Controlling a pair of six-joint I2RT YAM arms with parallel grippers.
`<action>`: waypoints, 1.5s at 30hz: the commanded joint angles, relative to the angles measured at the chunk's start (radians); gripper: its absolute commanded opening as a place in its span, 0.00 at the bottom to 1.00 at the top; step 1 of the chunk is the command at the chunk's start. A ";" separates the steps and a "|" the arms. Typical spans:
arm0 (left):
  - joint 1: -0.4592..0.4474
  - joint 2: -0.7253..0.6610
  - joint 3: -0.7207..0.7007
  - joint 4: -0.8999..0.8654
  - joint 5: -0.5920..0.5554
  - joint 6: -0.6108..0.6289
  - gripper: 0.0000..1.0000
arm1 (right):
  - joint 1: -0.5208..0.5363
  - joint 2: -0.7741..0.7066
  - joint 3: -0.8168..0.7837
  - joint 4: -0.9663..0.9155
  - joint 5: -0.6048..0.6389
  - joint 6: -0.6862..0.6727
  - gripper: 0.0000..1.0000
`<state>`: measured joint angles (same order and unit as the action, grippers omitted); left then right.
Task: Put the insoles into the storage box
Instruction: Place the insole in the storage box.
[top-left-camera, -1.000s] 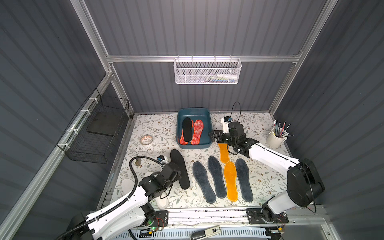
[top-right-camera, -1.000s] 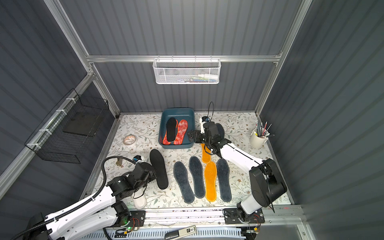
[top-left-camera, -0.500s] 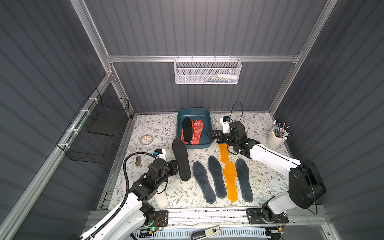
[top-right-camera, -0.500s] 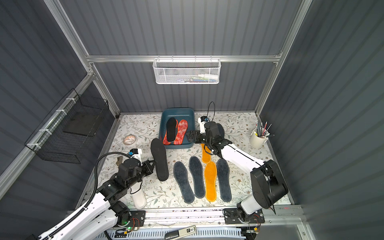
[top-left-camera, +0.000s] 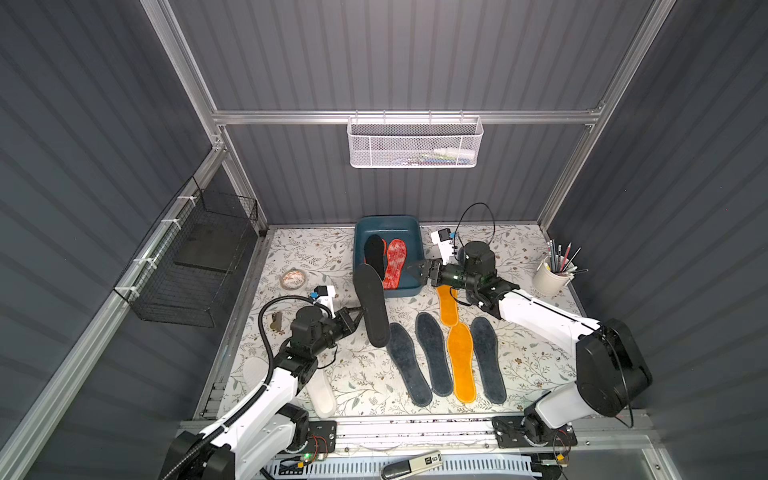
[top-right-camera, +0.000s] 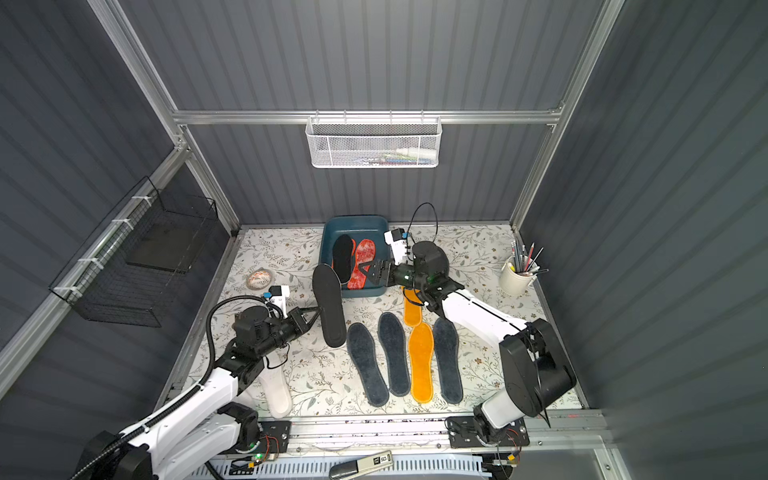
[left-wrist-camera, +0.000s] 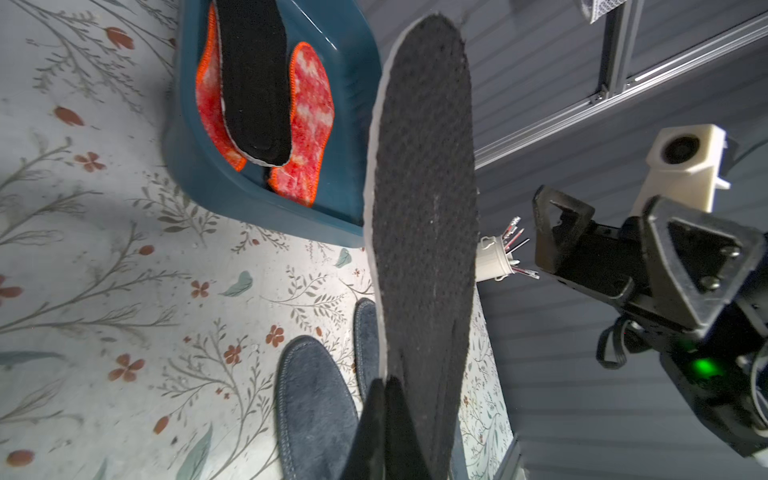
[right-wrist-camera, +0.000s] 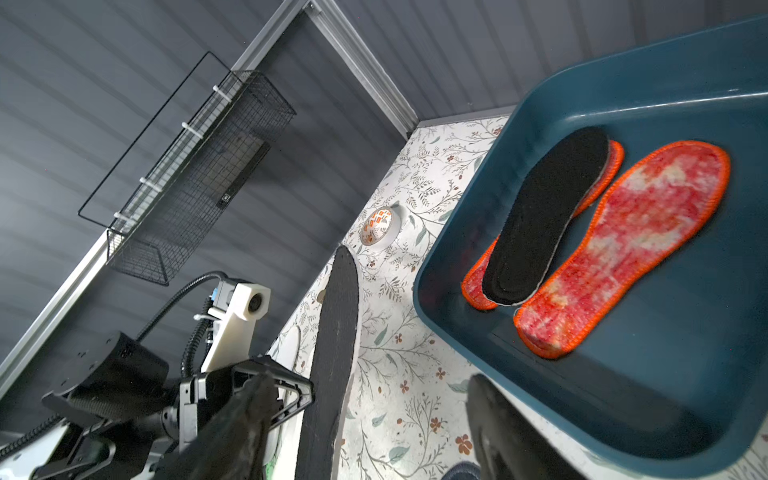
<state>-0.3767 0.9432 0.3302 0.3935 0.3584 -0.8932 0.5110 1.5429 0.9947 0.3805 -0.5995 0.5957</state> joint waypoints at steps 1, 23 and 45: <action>0.010 0.028 -0.017 0.148 0.089 -0.018 0.00 | 0.001 0.040 0.001 0.038 -0.066 0.046 0.67; 0.030 0.097 0.046 0.156 0.116 0.033 0.00 | 0.138 0.122 0.023 0.006 -0.082 0.078 0.44; 0.038 0.146 0.093 0.153 0.126 0.042 0.00 | 0.155 0.135 0.053 -0.023 -0.068 0.100 0.00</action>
<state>-0.3450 1.0908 0.3767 0.5453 0.4728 -0.8822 0.6590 1.6775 1.0183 0.3706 -0.6662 0.6930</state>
